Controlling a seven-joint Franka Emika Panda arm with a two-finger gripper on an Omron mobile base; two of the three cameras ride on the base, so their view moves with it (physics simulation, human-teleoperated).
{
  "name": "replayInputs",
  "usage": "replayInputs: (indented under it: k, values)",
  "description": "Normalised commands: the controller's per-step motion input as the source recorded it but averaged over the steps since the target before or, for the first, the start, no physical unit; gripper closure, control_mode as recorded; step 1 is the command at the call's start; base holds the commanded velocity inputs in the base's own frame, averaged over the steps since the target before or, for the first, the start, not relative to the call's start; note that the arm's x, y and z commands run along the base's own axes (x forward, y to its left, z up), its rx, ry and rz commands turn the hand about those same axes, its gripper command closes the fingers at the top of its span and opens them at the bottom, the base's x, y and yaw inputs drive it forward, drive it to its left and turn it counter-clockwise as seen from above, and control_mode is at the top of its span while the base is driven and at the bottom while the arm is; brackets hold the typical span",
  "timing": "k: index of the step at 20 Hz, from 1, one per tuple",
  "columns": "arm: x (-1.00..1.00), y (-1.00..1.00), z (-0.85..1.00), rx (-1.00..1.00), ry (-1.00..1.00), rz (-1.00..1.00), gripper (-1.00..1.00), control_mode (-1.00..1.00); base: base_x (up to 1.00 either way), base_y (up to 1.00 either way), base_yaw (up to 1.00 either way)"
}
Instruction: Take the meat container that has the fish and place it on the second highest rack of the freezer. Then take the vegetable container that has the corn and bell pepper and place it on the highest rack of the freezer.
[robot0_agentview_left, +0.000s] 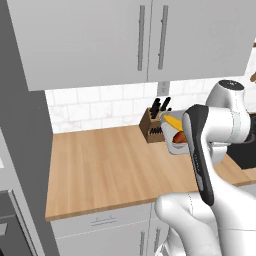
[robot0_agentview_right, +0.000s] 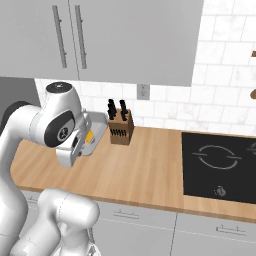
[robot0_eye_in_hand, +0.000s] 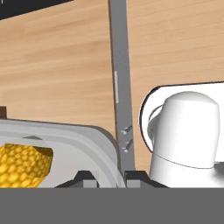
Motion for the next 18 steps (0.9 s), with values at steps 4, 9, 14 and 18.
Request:
replayInputs:
  k: [4,9,14,18]
  values:
    - [0.0,0.0,0.0,0.0,0.03,0.0,1.0,-1.0,0.0,0.0,0.0]
    - [0.0,0.0,0.0,0.0,0.01,0.0,1.0,1.0,-0.08,-0.01,0.0]
    - [0.0,0.0,0.0,0.0,0.0,0.0,1.0,1.0,-0.88,-0.19,0.0]
    - [0.0,0.0,0.0,0.0,0.0,0.0,1.0,1.0,-1.0,-0.31,0.14]
